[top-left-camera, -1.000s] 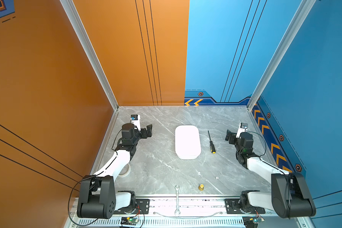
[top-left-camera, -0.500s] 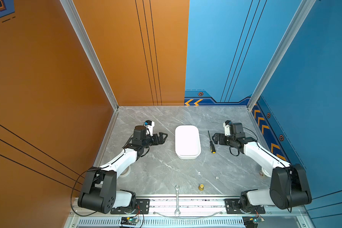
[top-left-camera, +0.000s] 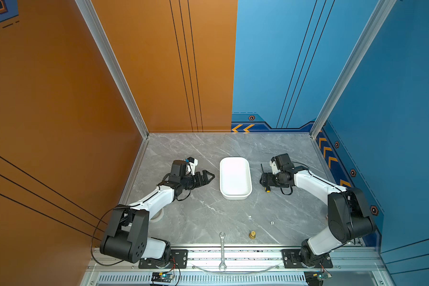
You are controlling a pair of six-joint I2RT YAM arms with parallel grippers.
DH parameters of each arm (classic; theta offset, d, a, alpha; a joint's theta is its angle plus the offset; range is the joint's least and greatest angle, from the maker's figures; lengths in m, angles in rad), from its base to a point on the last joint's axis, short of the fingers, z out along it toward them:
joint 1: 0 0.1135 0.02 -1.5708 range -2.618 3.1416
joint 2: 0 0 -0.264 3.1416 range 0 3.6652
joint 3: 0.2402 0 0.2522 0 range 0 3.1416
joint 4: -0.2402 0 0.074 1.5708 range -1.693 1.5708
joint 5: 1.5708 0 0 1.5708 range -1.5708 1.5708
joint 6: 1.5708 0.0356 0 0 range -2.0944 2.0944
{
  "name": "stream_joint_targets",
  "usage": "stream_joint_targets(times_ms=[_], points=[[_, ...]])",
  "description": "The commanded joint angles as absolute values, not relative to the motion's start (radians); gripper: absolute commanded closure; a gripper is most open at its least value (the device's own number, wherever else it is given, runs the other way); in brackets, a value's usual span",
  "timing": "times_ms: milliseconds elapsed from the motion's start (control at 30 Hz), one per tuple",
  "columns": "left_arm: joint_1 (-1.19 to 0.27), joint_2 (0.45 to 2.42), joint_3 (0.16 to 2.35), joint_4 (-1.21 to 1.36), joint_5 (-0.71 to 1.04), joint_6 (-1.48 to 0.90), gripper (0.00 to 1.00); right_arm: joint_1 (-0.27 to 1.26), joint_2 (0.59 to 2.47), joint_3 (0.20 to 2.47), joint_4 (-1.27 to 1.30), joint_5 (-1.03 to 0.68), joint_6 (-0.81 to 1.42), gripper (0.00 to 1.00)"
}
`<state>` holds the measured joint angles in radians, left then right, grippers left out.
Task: Put the screwdriver in the bin
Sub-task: 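Lower the right gripper over the screwdriver handle while the left arm lifts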
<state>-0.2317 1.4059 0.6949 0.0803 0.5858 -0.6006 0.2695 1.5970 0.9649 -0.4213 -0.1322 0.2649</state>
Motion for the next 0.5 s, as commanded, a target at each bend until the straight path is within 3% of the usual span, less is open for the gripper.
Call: stream_joint_targets(times_ms=[0,267,467], points=[[-0.245,1.415,0.693,0.058,0.625,-0.617,0.02,0.288,1.623,1.004,-0.466,-0.084,0.285,0.09],[-0.251,1.406,0.695,0.022,0.615,-0.614,0.02,0.295,1.683,1.037,-0.480,-0.062,0.292,0.16],[-0.253,1.411,0.704,0.008,0.613,-0.616,0.02,0.298,1.726,1.062,-0.492,-0.066,0.283,0.32]])
